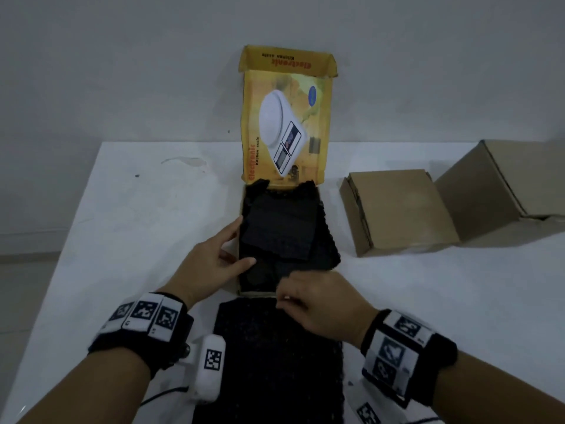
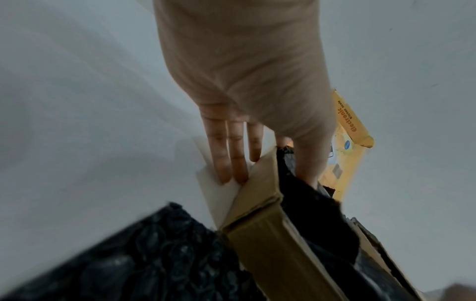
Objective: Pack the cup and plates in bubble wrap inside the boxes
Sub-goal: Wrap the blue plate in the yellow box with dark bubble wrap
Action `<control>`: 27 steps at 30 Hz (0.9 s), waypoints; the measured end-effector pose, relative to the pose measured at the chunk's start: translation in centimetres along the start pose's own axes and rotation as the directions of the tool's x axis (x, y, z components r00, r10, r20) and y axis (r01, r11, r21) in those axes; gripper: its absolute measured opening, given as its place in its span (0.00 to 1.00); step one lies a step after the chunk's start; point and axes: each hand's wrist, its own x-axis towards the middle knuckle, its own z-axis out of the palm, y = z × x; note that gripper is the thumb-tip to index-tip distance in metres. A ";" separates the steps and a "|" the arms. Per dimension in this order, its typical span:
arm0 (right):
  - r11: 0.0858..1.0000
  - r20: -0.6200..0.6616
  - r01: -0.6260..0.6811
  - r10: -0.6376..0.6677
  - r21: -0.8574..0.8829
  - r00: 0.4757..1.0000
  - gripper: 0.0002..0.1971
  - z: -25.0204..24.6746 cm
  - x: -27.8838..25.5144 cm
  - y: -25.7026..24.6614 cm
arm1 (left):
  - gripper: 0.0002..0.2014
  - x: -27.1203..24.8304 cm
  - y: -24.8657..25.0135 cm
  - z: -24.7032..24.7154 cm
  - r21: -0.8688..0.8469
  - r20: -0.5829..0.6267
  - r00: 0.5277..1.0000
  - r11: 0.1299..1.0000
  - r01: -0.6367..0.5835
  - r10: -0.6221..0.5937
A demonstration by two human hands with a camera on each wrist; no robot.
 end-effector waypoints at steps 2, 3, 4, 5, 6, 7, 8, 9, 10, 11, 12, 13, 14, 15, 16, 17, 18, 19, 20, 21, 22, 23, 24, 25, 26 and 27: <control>0.998 0.105 0.009 -0.002 -0.064 0.994 0.11 1.6 -1.6 -0.1 | 0.41 -0.1 0.1 0.0 -0.018 0.011 1.000 1.000 0.010 -0.010; 0.995 0.164 -0.006 0.023 -0.102 0.986 0.18 2.3 -2.2 -0.1 | 0.42 -0.1 0.2 0.1 -0.011 0.009 1.000 1.000 0.017 -0.017; 0.991 0.218 -0.026 0.054 -0.132 0.974 0.25 2.9 -2.6 -0.1 | 0.42 -0.1 0.3 0.2 -0.001 0.003 1.000 1.000 0.026 -0.026; 0.988 0.258 -0.051 0.087 -0.145 0.962 0.30 3.1 -3.0 -0.3 | 0.42 -0.1 0.2 0.4 0.009 -0.006 1.000 1.000 0.030 -0.030; 0.986 0.273 -0.081 0.119 -0.145 0.955 0.33 3.3 -3.2 -0.6 | 0.42 -0.1 0.2 0.5 0.019 -0.014 0.999 0.999 0.032 -0.031; 0.983 0.270 -0.120 0.154 -0.136 0.951 0.35 3.3 -3.4 -1.0 | 0.42 -0.1 0.1 0.7 0.023 -0.020 0.999 0.999 0.035 -0.034; 0.978 0.263 -0.172 0.198 -0.118 0.944 0.36 3.3 -3.4 -1.3 | 0.42 -0.2 0.1 0.8 0.022 -0.025 0.999 0.999 0.040 -0.039; 0.969 0.259 -0.228 0.246 -0.097 0.934 0.37 3.2 -3.4 -1.5 | 0.42 -0.2 0.0 0.9 0.020 -0.029 0.999 0.999 0.042 -0.041; 0.958 0.271 -0.273 0.287 -0.088 0.919 0.36 3.0 -3.3 -1.8 | 0.41 -0.3 0.1 0.9 0.020 -0.030 0.999 0.999 0.042 -0.041; 0.950 0.297 -0.295 0.313 -0.105 0.902 0.32 2.8 -3.2 -1.9 | 0.41 -0.3 0.2 0.9 0.021 -0.028 0.999 0.999 0.041 -0.041; 0.948 0.321 -0.290 0.316 -0.127 0.893 0.25 2.3 -3.2 -1.9 | 0.40 -0.4 0.4 0.8 0.023 -0.025 0.999 0.999 0.045 -0.045; 0.949 0.358 -0.289 0.315 -0.126 0.879 0.18 1.7 -3.2 -1.9 | 0.38 -0.3 0.4 0.7 0.022 -0.020 0.998 0.998 0.052 -0.051; 0.947 0.397 -0.312 0.315 -0.075 0.862 0.12 0.8 -3.1 -1.9 | 0.36 -0.4 0.4 0.6 0.011 -0.009 0.998 0.998 0.063 -0.063; 0.934 0.429 -0.357 0.322 0.002 0.844 0.10 -0.5 -3.0 -1.9 | 0.33 -0.3 0.4 0.5 -0.007 0.004 0.997 0.997 0.076 -0.076; 0.905 0.441 -0.417 0.342 0.084 0.830 0.09 -2.0 -2.9 -1.6 | 0.30 -0.4 0.3 0.3 -0.029 0.018 0.996 0.995 0.090 -0.090; 0.868 0.426 -0.471 0.371 0.156 0.825 0.09 -3.7 -2.6 -1.2 | 0.28 -0.3 0.2 0.3 -0.062 0.023 0.994 0.993 0.105 -0.103; 0.833 0.381 -0.509 0.408 0.216 0.830 0.09 -5.4 -2.3 -0.6 | 0.27 -0.4 0.3 0.1 -0.119 0.030 0.992 0.985 0.127 -0.125; 0.794 0.316 -0.533 0.446 0.292 0.838 0.09 -7.0 -1.9 0.1 | 0.28 -0.3 0.3 0.1 -0.173 0.038 0.988 0.973 0.154 -0.150; 0.743 0.241 -0.543 0.487 0.391 0.840 0.09 -8.6 -1.5 0.9 | 0.32 -0.2 0.3 0.1 -0.201 0.039 0.982 0.961 0.188 -0.184; 0.667 0.172 -0.539 0.535 0.515 0.827 0.09 -9.8 -1.1 1.6 | 0.34 -0.2 0.2 0.2 -0.219 0.030 0.974 0.949 0.226 -0.225; 0.562 0.130 -0.518 0.587 0.645 0.799 0.10 -10.7 -0.6 2.2 | 0.28 -0.2 0.3 0.3 -0.232 0.013 0.967 0.940 0.251 -0.255; 0.448 0.110 -0.486 0.640 0.751 0.761 0.11 -11.1 -0.1 2.9 | 0.19 -0.2 0.5 0.4 -0.244 -0.004 0.967 0.938 0.246 -0.255; 0.353 0.105 -0.454 0.685 0.818 0.721 0.13 -11.2 0.4 3.5 | 0.16 -0.2 0.7 0.4 -0.254 -0.007 0.971 0.940 0.227 -0.237; 0.286 0.110 -0.433 0.715 0.855 0.690 0.15 -10.9 1.0 4.1 | 0.17 -0.2 0.9 0.4 -0.271 -0.004 0.973 0.937 0.220 -0.229; 0.239 0.128 -0.429 0.732 0.871 0.670 0.17 -10.4 1.6 4.5 | 0.19 -0.3 0.9 0.3 -0.279 -0.007 0.976 0.938 0.206 -0.216; 0.206 0.152 -0.437 0.740 0.876 0.655 0.20 -9.8 2.1 4.8 | 0.22 -0.3 0.9 0.3 -0.273 -0.017 0.979 0.943 0.192 -0.204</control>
